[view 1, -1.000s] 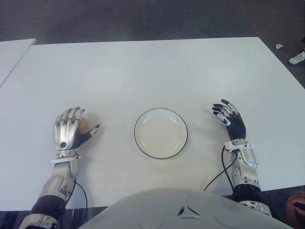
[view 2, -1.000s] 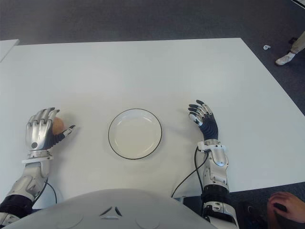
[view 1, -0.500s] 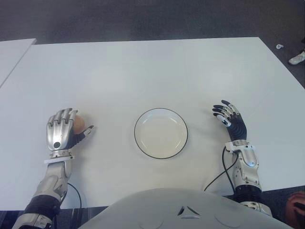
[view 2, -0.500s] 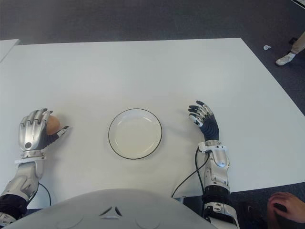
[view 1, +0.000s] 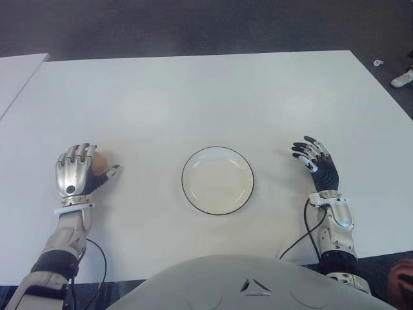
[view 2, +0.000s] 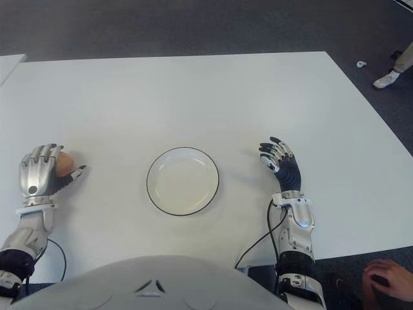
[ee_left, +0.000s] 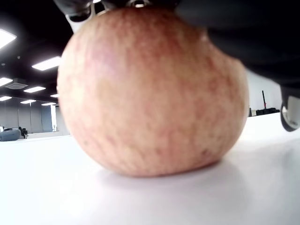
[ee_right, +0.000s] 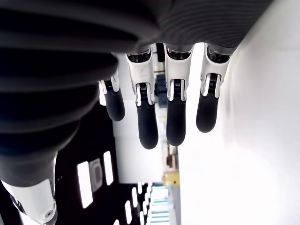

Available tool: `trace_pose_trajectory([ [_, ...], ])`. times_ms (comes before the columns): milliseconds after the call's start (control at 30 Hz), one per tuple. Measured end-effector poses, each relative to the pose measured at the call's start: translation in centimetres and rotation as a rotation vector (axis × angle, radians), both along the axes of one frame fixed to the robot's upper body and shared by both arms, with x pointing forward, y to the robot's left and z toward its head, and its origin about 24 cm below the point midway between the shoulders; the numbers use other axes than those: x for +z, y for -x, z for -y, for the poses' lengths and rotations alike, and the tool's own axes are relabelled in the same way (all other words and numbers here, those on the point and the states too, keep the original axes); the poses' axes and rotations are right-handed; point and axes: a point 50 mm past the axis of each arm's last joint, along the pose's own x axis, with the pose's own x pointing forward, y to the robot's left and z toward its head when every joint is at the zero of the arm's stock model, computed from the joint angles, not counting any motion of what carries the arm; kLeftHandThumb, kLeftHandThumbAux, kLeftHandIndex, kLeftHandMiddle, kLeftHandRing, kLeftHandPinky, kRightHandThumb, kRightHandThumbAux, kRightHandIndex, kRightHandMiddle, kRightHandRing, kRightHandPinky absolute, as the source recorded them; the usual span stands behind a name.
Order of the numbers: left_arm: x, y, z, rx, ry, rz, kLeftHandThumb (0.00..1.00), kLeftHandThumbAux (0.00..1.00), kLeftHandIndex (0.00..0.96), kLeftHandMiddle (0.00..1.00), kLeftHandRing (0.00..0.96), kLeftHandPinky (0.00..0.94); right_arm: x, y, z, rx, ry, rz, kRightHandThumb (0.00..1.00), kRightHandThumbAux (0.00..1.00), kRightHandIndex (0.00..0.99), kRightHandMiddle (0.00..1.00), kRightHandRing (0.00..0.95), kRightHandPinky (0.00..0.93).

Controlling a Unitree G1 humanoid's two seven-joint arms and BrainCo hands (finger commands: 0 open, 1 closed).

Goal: Put the apples into the plate.

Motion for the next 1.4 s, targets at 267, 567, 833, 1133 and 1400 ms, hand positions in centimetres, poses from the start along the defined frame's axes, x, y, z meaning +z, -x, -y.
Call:
trace_pose_trajectory([
  [267, -0.4, -0.6, -0.6, 0.012, 0.013, 0.014, 0.299, 0.362, 0.272, 0.266, 0.252, 0.298, 0.1, 0.4, 0.3, -0.010, 0.006, -0.002, 0.430, 0.654, 0.215, 0.341, 0.304, 0.309],
  [567, -0.6, -1.0, -0.8, 0.008, 0.026, 0.019, 0.310, 0.366, 0.271, 0.280, 0.265, 0.305, 0.1, 0.9, 0.5, -0.021, 0.003, -0.007, 0.401, 0.629, 0.215, 0.323, 0.295, 0.302],
  [833, -0.7, -1.2, -0.7, 0.003, 0.039, 0.024, 0.342, 0.381, 0.275, 0.304, 0.297, 0.349, 0.2, 1.3, 0.7, -0.040, -0.025, 0.007, 0.390, 0.610, 0.211, 0.305, 0.278, 0.272],
  [1133, -0.8, -1.9, -0.8, 0.013, 0.059, 0.054, 0.508, 0.409, 0.465, 0.576, 0.570, 0.595, 0.3, 1.4, 1.0, -0.042, -0.027, 0.015, 0.389, 0.608, 0.211, 0.303, 0.277, 0.270],
  [1400, -0.9, -3.1, -0.7, 0.040, 0.059, 0.084, 0.731, 0.675, 0.445, 0.795, 0.804, 0.838, 0.5, 1.5, 1.3, -0.043, -0.022, 0.018, 0.389, 0.608, 0.211, 0.303, 0.277, 0.270],
])
